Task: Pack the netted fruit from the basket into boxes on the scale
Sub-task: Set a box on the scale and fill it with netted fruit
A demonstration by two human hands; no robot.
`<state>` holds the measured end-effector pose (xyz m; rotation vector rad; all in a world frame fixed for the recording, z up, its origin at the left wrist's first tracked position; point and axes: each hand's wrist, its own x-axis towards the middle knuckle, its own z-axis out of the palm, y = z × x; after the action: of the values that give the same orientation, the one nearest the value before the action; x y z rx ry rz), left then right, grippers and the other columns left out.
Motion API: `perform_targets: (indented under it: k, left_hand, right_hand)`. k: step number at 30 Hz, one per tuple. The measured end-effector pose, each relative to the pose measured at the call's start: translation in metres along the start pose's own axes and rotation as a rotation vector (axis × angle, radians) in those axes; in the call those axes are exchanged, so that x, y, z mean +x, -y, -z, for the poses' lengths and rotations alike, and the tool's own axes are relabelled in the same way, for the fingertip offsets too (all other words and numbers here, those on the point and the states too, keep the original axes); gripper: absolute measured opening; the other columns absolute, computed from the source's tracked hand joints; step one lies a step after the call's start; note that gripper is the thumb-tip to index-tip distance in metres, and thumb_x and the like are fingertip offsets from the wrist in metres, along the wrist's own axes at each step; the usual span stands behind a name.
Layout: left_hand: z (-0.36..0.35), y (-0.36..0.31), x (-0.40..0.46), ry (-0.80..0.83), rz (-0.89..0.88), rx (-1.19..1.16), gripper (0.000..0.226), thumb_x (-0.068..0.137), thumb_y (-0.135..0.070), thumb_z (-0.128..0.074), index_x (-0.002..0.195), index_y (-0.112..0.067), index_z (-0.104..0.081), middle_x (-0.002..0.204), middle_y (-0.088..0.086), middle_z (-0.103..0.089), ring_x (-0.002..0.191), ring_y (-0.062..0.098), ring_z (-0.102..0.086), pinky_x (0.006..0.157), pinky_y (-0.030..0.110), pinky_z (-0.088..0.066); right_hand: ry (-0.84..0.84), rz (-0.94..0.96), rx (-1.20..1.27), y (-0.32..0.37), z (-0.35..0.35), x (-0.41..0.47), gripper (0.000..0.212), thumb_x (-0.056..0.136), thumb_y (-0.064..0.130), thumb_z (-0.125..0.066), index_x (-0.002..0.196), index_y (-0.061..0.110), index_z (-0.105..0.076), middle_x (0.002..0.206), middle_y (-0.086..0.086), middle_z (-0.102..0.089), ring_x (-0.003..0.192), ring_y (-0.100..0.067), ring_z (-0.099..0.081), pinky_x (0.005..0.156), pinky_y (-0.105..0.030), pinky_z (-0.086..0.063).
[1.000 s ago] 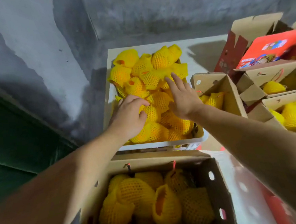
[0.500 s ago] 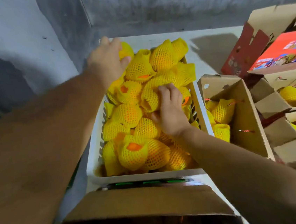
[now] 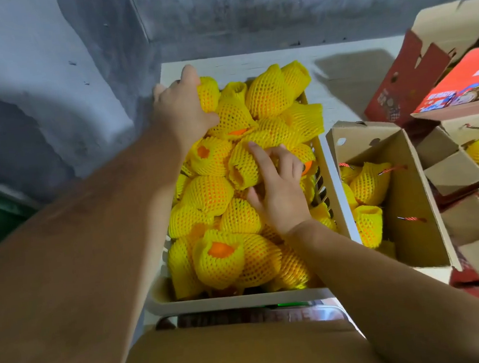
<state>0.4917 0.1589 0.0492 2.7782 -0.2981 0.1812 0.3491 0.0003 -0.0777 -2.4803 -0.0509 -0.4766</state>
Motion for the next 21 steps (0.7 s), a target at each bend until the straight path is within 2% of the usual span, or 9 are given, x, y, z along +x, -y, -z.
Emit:
perform_targets:
  k: [6,9,11,14,16,17,18,19,21]
  left_hand:
    - [-0.002,-0.005,-0.013,-0.08,-0.058,0.155,0.066,0.074,-0.034,-0.085,0.126,-0.015,-0.05,0.126,0.012,-0.058,0.117,0.041,-0.049,0.092,0.047,-0.04]
    - [0.007,-0.012,-0.027,-0.17,-0.16,0.243,0.065,0.072,-0.028,-0.084,0.126,-0.014,-0.051,0.128,0.011,-0.054,0.122,0.041,-0.048,0.098,0.047,-0.041]
    - [0.017,-0.022,-0.041,-0.218,-0.192,0.167,0.064,0.073,-0.024,-0.083,0.127,-0.014,-0.051,0.132,0.012,-0.05,0.116,0.04,-0.053,0.094,0.049,-0.045]
    - [0.033,-0.04,-0.078,-0.326,-0.133,-0.244,0.064,0.076,-0.019,-0.082,0.131,-0.014,-0.05,0.133,0.011,-0.047,0.116,0.036,-0.057,0.092,0.046,-0.049]
    - [0.045,-0.051,-0.117,-0.399,-0.006,-0.595,0.062,0.078,-0.017,-0.084,0.129,-0.016,-0.049,0.127,0.005,-0.053,0.118,0.023,-0.06,0.096,0.038,-0.052]
    - [0.051,-0.059,-0.139,-0.402,0.112,-0.787,0.056,0.079,-0.019,-0.085,0.124,-0.023,-0.051,0.119,-0.001,-0.061,0.11,0.012,-0.065,0.091,0.032,-0.055]
    - [0.06,-0.067,-0.161,-0.371,0.247,-0.983,0.048,0.079,-0.027,-0.084,0.117,-0.029,-0.055,0.107,-0.011,-0.068,0.098,0.001,-0.069,0.08,0.025,-0.056]
    - [0.069,-0.073,-0.184,-0.298,0.363,-1.172,0.042,0.077,-0.037,-0.081,0.112,-0.034,-0.058,0.097,-0.017,-0.072,0.09,-0.002,-0.071,0.073,0.023,-0.057]
    - [0.083,-0.081,-0.232,-0.117,0.501,-1.461,0.044,0.075,-0.047,-0.075,0.117,-0.04,-0.064,0.101,-0.019,-0.077,0.095,0.008,-0.076,0.071,0.032,-0.063]
  right_hand:
    - [0.061,-0.039,0.065,0.002,0.004,0.001,0.075,0.088,0.019,-0.072,0.153,0.031,-0.037,0.143,-0.003,-0.03,0.148,-0.03,-0.015,0.098,-0.036,-0.032]
    - [0.135,-0.058,0.095,0.007,0.013,0.006,0.075,0.088,0.016,-0.071,0.152,0.031,-0.036,0.143,-0.002,-0.027,0.145,-0.029,-0.014,0.107,-0.044,-0.035]
    - [0.156,-0.089,0.164,0.015,0.024,0.01,0.075,0.084,0.013,-0.072,0.149,0.031,-0.038,0.139,-0.003,-0.028,0.134,-0.027,-0.02,0.114,-0.049,-0.032]
    - [-0.003,-0.238,0.284,0.028,0.046,0.008,0.071,0.082,0.021,-0.078,0.144,0.026,-0.044,0.136,-0.008,-0.035,0.125,-0.027,-0.031,0.105,-0.037,-0.026]
    - [-0.147,-0.36,0.327,0.041,0.067,0.003,0.07,0.08,0.029,-0.085,0.138,0.017,-0.047,0.134,-0.008,-0.042,0.124,-0.025,-0.038,0.101,-0.033,-0.027]
    - [-0.194,-0.386,0.403,0.049,0.081,-0.001,0.067,0.08,0.027,-0.087,0.133,0.014,-0.048,0.128,-0.005,-0.047,0.121,-0.019,-0.044,0.101,-0.03,-0.032]
    - [-0.213,-0.385,0.529,0.059,0.098,-0.005,0.062,0.082,0.023,-0.087,0.128,0.014,-0.046,0.12,-0.001,-0.051,0.113,-0.007,-0.05,0.099,-0.025,-0.038]
    - [-0.193,-0.369,0.683,0.072,0.116,-0.01,0.057,0.084,0.019,-0.085,0.124,0.017,-0.044,0.113,0.001,-0.056,0.103,0.003,-0.056,0.091,-0.018,-0.043]
    - [-0.091,-0.297,0.937,0.1,0.155,-0.03,0.05,0.087,0.017,-0.079,0.124,0.021,-0.046,0.108,0.002,-0.067,0.093,0.005,-0.065,0.081,-0.016,-0.05]
